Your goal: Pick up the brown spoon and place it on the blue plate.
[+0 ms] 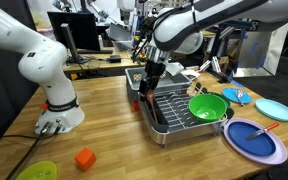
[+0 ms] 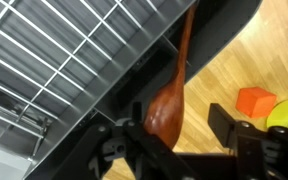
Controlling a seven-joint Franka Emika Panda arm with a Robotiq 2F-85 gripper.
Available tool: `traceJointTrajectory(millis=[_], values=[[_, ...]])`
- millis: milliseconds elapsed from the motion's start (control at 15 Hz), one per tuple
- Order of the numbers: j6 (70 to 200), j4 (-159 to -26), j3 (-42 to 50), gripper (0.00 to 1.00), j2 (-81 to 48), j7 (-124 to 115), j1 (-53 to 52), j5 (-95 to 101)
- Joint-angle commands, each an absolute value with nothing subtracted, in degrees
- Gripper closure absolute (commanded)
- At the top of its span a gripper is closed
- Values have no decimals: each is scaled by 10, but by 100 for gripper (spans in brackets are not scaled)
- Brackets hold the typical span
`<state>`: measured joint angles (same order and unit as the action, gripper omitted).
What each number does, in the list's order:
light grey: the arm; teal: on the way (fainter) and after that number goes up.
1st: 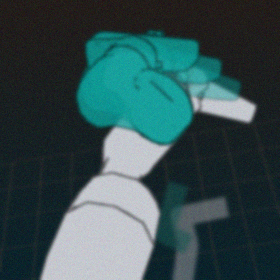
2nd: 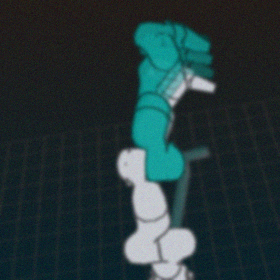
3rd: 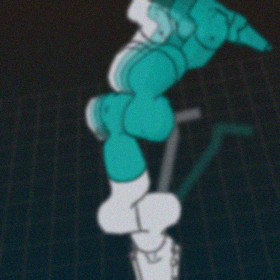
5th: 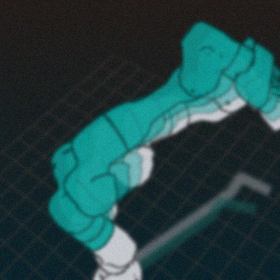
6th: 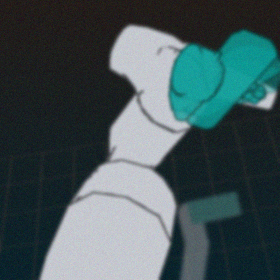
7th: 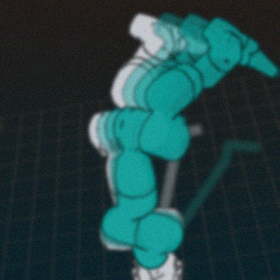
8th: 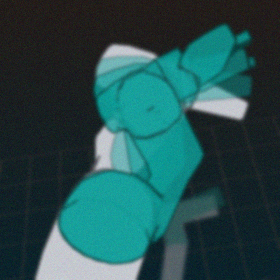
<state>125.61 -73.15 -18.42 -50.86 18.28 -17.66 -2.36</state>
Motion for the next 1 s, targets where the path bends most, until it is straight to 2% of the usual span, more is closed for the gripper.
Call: traceJointTrajectory(millis=[0,267,333,400,467,933], values=[[1230,-702,-187,61,-523,198,-176,-27],[1231,-705,-188,86,-521,198,-172,-25],[1233,-706,-188,95,-520,199,-172,-25],[1233,-706,-190,99,-519,198,-171,-28],[1234,-706,-192,95,-518,199,-171,-31],[1242,-746,-205,98,-464,190,-162,-35]])
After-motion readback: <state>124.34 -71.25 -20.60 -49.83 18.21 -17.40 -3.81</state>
